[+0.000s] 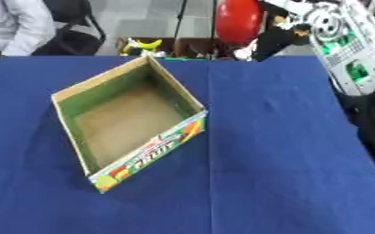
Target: Pick up objects on the table and place them in the box.
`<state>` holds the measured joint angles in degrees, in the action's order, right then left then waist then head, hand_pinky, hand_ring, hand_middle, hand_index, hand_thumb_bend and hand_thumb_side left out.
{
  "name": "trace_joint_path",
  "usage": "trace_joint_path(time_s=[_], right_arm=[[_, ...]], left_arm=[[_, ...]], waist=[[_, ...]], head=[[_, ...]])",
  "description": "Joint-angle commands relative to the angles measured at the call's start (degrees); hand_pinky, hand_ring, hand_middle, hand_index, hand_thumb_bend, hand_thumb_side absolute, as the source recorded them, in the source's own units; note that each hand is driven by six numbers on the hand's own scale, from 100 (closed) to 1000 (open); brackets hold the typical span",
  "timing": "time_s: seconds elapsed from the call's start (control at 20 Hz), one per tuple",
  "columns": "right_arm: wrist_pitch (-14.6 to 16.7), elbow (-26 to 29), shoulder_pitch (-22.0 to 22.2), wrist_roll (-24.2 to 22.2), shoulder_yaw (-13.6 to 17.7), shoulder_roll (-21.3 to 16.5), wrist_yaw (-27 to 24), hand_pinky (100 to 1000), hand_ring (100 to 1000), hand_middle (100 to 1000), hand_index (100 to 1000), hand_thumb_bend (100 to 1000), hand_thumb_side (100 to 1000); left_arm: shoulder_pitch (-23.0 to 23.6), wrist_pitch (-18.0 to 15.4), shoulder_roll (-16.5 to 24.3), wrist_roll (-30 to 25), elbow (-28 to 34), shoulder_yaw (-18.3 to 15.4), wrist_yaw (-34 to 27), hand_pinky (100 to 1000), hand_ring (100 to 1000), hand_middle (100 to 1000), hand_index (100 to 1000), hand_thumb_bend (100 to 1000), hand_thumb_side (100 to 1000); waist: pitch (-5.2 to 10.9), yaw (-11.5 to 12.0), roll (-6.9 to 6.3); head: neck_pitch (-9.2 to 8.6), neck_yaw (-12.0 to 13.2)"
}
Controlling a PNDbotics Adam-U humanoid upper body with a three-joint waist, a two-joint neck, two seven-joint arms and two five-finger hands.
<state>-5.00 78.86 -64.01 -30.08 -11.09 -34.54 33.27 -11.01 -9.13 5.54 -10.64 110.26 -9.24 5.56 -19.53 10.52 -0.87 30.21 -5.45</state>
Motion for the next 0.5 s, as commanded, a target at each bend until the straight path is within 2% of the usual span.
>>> trace_joint_path(time_s=[0.05, 0.5], right_arm=[[-0.6, 0.5, -2.6, -0.1, -0.1, 1.8, 0.6, 470, 565, 624, 602, 100, 230], [-1.7, -3.5, -4.5, 0.4, -0.9, 9.5, 3.1, 469, 561, 622, 604, 100, 211]], left_arm=[[-0.2, 0.1, 1.1, -0.2, 0.8, 0.3, -0.4, 257, 402, 502, 735, 100, 926], [-0.5, 0.2, 0.9, -0.8, 0.9, 0.7, -0.7, 258, 397, 502, 735, 100, 929]], waist=[[1.54, 0.4, 0.12], [1.20, 2.1, 0.50]], head=[[-0.19, -0.3], [-1.08, -1.0]])
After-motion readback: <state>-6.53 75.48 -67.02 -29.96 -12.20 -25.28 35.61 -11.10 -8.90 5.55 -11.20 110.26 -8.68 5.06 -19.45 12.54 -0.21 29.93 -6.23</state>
